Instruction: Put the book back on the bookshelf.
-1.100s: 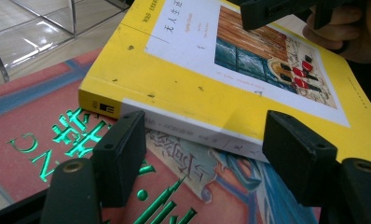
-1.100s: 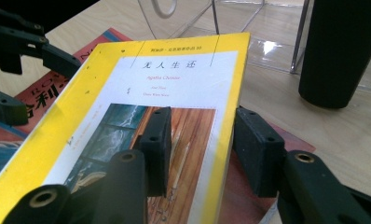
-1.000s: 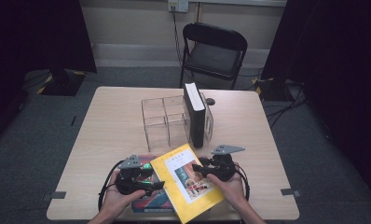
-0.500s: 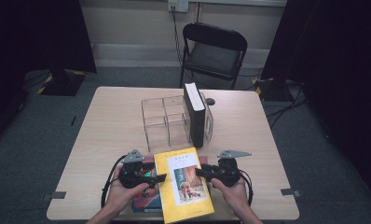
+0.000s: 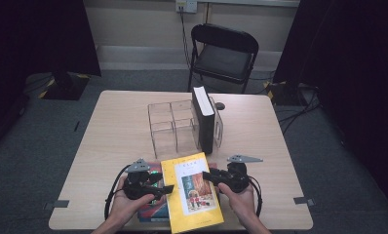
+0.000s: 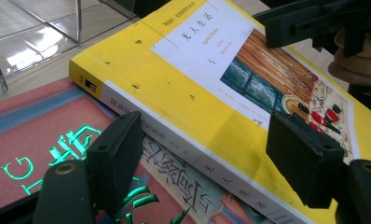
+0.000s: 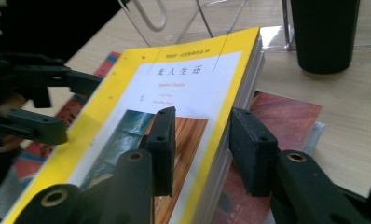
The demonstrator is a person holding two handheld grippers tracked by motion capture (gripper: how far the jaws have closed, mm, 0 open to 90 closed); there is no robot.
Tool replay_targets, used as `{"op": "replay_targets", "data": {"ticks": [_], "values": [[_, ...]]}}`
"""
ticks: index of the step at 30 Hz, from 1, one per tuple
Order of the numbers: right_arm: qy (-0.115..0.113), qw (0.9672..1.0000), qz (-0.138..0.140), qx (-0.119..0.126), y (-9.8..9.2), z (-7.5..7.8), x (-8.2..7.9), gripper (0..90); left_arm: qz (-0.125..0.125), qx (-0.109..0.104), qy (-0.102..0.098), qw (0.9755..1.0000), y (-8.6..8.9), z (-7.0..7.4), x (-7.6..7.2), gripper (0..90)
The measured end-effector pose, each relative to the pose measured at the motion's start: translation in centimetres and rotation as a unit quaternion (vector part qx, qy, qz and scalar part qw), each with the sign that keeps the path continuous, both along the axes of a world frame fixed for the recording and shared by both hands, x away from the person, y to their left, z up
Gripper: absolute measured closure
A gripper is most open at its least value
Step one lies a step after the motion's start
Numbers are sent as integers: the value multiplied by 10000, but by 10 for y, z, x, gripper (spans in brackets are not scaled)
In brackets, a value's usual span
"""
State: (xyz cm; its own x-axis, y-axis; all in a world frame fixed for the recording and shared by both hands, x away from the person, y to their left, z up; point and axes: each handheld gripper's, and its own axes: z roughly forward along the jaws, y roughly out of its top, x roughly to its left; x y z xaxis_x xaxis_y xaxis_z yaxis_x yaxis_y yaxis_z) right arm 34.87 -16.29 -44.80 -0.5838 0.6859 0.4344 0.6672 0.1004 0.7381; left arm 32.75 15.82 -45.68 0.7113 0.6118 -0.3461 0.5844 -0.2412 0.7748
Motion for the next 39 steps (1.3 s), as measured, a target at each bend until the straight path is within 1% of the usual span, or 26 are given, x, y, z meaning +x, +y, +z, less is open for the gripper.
{"op": "replay_targets", "data": {"ticks": [3,6,8,9,10,11,12,13,15,17,19,21,25,29,30,32,33,34,35,36,38,39], "values": [[122,9998,20,181,-4,-3,2,644,-12,24,-3,10000,-1,0,0,255],[178,9996,56,219,-6,-2,0,662,-23,28,-8,10000,0,0,0,255],[245,9994,125,229,-9,-2,-5,673,-10,33,-20,10000,-1,0,-1,255],[245,9994,125,229,-9,-2,-5,673,15,18,-35,10000,-1,0,-2,255],[280,9992,129,253,-9,-3,-6,673,-9,32,-42,10000,-1,0,-2,255],[374,9986,118,361,-11,-3,-8,673,-25,22,-20,10000,-1,0,-2,255],[374,9986,118,361,-11,-3,-8,673,-25,22,-20,10000,-1,0,-2,255],[372,9983,94,427,-11,-2,-10,670,-18,23,-16,10000,-1,0,-3,255],[373,9982,85,455,-11,-1,-10,669,-8,11,-12,10000,-1,0,-3,255],[439,9977,52,507,-11,-3,-8,669,-20,12,6,10000,0,0,-2,255],[473,9975,28,521,-11,-4,-7,670,-24,2,4,10000,0,0,-2,255],[535,9973,-66,493,-9,-9,-2,673,-28,4,7,10000,0,0,-2,255],[525,9973,-105,510,-8,-9,2,679,-31,-17,3,10000,0,-1,-2,255],[604,9962,-193,605,-8,-9,3,682,-33,-10,-2,10000,1,-1,-2,255],[607,9957,-183,670,-8,-7,0,682,-18,-24,-7,10000,0,-1,-3,255],[619,9955,-158,703,-8,-6,-1,683,-9,-31,-20,10000,0,-1,-3,255],[671,9944,-114,813,-9,-5,-3,691,-13,-30,-23,10000,0,-1,-3,255],[705,9937,-78,865,-10,-5,-3,696,-18,-26,-26,10000,0,-1,-3,254],[836,9919,10,956,-9,-5,-6,704,-19,-29,-24,10000,0,-1,-3,254],[849,9920,24,936,-6,-7,-10,694,-13,-28,-34,10000,0,-1,-3,255],[849,9922,12,912,-5,-7,-10,688,-5,-33,-32,10000,0,-1,-3,255],[886,9919,50,905,-5,-7,-8,686,-13,-41,-28,10000,0,-1,-3,253]]}}
